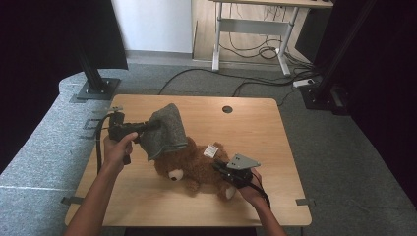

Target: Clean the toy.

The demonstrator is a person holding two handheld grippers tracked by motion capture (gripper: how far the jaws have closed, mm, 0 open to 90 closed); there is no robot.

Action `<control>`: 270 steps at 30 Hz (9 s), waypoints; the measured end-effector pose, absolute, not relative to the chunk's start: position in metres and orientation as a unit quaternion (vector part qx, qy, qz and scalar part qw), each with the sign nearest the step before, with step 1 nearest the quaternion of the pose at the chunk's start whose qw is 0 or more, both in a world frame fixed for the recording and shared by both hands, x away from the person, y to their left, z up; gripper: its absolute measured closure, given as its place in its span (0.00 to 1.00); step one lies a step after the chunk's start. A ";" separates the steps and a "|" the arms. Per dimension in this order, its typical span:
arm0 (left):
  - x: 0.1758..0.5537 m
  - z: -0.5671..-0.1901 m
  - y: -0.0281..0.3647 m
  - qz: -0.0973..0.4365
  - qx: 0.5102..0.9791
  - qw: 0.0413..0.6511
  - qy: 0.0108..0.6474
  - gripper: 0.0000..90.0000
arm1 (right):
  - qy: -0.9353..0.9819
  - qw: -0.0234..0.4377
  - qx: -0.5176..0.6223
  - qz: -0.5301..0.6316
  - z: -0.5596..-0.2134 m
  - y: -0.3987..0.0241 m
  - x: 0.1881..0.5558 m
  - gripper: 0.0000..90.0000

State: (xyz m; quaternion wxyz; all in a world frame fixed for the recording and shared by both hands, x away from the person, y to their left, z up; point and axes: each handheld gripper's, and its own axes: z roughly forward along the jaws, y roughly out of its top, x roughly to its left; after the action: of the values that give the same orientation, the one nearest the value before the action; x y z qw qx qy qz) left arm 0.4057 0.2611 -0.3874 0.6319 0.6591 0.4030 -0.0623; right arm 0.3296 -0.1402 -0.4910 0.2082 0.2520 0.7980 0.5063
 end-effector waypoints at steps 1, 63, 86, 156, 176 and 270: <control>0.407 -0.388 0.263 -0.061 0.659 0.630 0.406 0.83 | 0.797 0.208 0.252 0.507 -0.491 -0.140 0.329 0.89; 0.371 -0.471 0.199 -0.158 0.753 0.515 0.378 0.86 | 0.774 0.109 0.317 0.537 -0.459 -0.159 0.343 0.46; 0.350 -0.455 0.197 -0.148 0.764 0.526 0.344 0.85 | 0.779 0.124 0.317 0.527 -0.493 -0.141 0.309 0.43; 0.371 -0.480 0.176 -0.147 0.758 0.522 0.363 0.86 | 0.822 0.187 0.323 0.431 -0.525 -0.130 0.297 0.68; 0.402 -0.482 0.158 -0.111 0.764 0.523 0.361 0.86 | 0.804 0.222 0.352 0.425 -0.527 -0.135 0.319 0.69; 0.420 -0.436 0.190 -0.075 0.759 0.504 0.405 0.85 | 0.796 0.239 0.342 0.438 -0.533 -0.136 0.309 0.71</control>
State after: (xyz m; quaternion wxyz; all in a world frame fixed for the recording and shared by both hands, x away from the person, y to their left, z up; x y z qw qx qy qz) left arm 0.4195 0.1905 -0.4359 0.5043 0.7587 0.4055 -0.0747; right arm 0.3089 -0.1360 -0.5334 0.2388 0.3421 0.7963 0.4381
